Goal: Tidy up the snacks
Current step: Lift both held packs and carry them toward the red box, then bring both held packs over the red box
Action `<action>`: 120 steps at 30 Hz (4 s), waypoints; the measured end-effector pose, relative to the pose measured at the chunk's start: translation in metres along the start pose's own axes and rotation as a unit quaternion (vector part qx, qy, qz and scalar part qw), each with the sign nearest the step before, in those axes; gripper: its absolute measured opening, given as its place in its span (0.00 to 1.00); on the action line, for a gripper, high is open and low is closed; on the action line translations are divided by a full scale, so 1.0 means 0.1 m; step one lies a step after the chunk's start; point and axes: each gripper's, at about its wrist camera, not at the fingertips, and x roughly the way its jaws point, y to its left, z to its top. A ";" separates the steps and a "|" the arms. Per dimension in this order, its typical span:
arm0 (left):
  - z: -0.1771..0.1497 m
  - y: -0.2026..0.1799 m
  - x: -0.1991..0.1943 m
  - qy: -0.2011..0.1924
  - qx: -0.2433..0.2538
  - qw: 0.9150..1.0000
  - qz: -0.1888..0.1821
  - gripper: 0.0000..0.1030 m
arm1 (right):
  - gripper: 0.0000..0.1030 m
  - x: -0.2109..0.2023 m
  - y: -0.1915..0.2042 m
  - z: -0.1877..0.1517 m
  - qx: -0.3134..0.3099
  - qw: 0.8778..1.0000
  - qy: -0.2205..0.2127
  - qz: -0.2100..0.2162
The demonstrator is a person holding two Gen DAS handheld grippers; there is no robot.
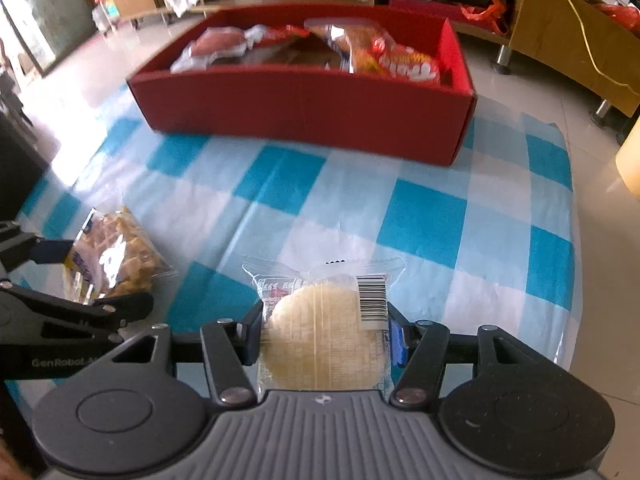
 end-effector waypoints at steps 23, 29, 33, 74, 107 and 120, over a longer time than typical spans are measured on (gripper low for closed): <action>-0.04 -0.03 -0.01 -0.004 0.000 1.000 0.011 0.82 | 0.98 0.15 0.14 -0.18 -0.053 0.999 0.003 -0.006; -0.09 -0.02 -0.03 -0.003 -0.002 1.000 0.009 0.82 | 0.84 0.09 0.09 -0.18 -0.013 1.000 -0.004 -0.019; -0.10 -0.04 -0.04 0.001 0.002 1.000 0.006 0.81 | 0.53 -0.01 0.06 -0.15 0.011 0.999 -0.018 -0.026; 0.17 -0.04 -0.99 -0.136 -0.045 0.990 -0.007 0.81 | 0.52 -1.18 0.12 -0.24 0.064 0.981 -0.184 -0.015; 0.93 -0.05 -0.99 -0.180 -0.076 0.981 0.019 0.81 | 0.52 -1.23 -0.06 0.59 0.052 0.970 -0.235 -0.032; 1.17 0.02 -0.82 -0.162 -0.087 0.982 0.030 0.81 | 0.52 -1.03 -0.12 0.89 0.043 0.976 -0.211 -0.028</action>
